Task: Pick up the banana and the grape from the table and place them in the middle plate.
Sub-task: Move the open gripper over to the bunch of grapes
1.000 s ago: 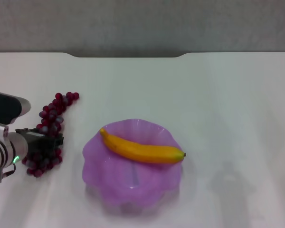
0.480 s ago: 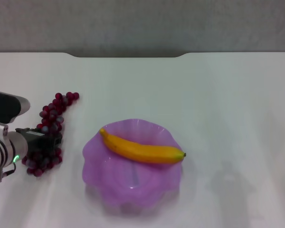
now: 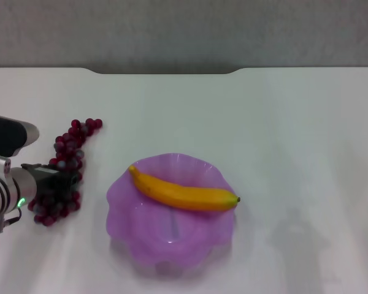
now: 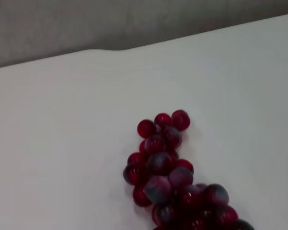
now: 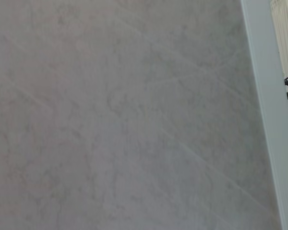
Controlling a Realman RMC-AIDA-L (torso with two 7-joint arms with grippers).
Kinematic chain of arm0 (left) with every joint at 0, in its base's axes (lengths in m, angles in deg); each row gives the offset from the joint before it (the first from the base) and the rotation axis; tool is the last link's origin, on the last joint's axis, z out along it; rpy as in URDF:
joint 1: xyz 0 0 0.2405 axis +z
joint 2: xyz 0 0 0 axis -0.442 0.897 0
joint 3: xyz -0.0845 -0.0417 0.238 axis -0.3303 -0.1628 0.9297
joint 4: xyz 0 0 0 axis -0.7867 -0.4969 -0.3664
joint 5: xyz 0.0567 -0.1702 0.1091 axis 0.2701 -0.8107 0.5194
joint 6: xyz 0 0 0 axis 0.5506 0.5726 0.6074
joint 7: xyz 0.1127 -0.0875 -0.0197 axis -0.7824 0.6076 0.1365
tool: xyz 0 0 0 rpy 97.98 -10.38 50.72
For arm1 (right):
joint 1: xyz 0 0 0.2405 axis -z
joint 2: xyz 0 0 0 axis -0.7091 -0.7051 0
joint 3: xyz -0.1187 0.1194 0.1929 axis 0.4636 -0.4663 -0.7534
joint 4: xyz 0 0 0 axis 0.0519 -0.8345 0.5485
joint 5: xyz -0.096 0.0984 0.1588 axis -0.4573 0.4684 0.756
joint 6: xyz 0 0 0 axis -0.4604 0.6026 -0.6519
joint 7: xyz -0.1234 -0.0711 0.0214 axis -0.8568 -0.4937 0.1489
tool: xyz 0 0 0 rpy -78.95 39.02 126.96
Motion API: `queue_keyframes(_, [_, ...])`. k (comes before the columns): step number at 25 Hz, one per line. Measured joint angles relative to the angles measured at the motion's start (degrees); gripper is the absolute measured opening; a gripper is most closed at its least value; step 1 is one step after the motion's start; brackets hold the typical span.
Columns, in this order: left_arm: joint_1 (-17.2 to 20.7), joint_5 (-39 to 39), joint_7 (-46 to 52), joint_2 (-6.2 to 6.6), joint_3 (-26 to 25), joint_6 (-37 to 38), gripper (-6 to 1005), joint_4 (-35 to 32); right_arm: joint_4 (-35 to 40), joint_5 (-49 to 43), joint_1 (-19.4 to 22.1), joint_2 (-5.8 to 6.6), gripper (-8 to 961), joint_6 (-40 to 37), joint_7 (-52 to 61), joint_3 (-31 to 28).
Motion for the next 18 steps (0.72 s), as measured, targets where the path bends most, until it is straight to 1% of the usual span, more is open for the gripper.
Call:
queue_keyframes(6, [0.35,0.02,0.0,-0.01,0.0,-0.02,499,1.23,-0.2,0.0,0.0,-0.01,-1,-0.1,0.0,0.0])
queue_keyframes(11, [0.22,0.34,-0.01,-0.02,0.0,-0.56,401,1.24,-0.24,0.0,0.0,0.0,-1,-0.15,0.0,0.0])
queue_keyframes(18, [0.01,0.39,-0.02,-0.07,0.0,-0.59,336,1.24,-0.34,0.0,-0.09,0.0,-1,-0.17,0.0,0.0])
